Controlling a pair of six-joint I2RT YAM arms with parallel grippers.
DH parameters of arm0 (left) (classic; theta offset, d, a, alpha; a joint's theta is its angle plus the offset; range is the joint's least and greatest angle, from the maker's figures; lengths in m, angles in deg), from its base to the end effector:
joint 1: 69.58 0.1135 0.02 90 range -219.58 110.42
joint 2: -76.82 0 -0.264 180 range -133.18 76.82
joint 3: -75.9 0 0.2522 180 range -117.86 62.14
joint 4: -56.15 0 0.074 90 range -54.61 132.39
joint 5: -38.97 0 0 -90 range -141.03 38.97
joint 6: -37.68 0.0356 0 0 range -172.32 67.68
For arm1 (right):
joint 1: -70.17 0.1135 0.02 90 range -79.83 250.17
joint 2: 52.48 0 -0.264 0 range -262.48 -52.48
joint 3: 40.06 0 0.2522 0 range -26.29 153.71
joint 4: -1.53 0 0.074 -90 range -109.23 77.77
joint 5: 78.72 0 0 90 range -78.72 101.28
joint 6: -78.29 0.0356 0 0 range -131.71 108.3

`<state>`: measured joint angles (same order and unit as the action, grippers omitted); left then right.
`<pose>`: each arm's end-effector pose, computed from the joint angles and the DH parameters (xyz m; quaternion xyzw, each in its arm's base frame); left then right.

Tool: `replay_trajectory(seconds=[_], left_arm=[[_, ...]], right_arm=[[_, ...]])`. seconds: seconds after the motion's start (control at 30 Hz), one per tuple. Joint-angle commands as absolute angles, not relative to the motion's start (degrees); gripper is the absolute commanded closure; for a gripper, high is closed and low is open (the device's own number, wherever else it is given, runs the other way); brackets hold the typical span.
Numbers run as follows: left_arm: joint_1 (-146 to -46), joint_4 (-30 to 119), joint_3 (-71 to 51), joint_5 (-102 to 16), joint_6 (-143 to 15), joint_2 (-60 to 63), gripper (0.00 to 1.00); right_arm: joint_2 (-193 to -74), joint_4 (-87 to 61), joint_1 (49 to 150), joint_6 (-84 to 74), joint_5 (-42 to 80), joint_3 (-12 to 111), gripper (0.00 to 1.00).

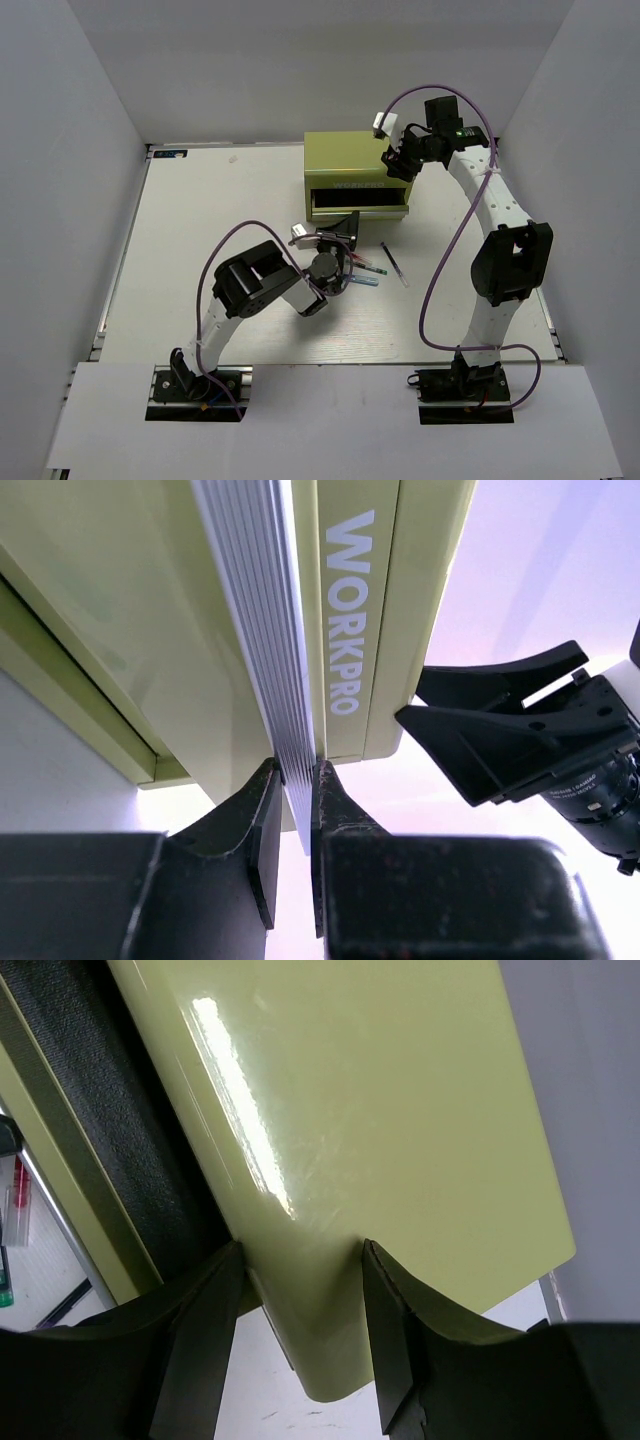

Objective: Sort the stationery into containers
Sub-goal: Open the drawer in the storage box.

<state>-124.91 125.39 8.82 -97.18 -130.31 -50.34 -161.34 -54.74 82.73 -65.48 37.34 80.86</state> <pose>0.2502 -0.3166 0.1210 -0.4098 0.5263 -0.5424 0.5108 0.4143 0.1083 0.3421 -0.5644 0.7033 0.0610 0.4279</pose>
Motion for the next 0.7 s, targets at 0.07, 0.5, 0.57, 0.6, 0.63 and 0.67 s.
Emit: replay_trajectory(seconds=[0.07,0.5,0.57,0.6,0.63,0.67], left_arm=[[-127.15,130.80,11.52,-99.18,-127.38,-48.43,0.99],[-125.83,135.37,13.36,-96.30,-121.84,-45.62,0.08],[-125.83,134.06,16.33,-95.50,-121.84,-42.39,0.04],[-126.36,134.06,17.57,-94.98,-121.84,-41.23,0.04],[-126.36,133.36,18.89,-94.97,-121.84,-40.00,0.04],[-126.97,133.35,21.69,-94.45,-121.84,-38.77,0.03]], right_arm=[[-167.44,-50.29,82.83,-63.56,31.93,78.30,0.44],[-157.78,-49.15,82.30,-65.23,36.24,69.96,0.23],[-154.71,-49.06,82.39,-66.19,35.89,67.85,0.23],[-152.70,-48.71,82.39,-66.28,35.89,65.84,0.23],[-151.81,-48.36,82.39,-66.37,35.71,64.95,0.23],[-149.01,-48.18,82.22,-66.55,35.62,62.06,0.22]])
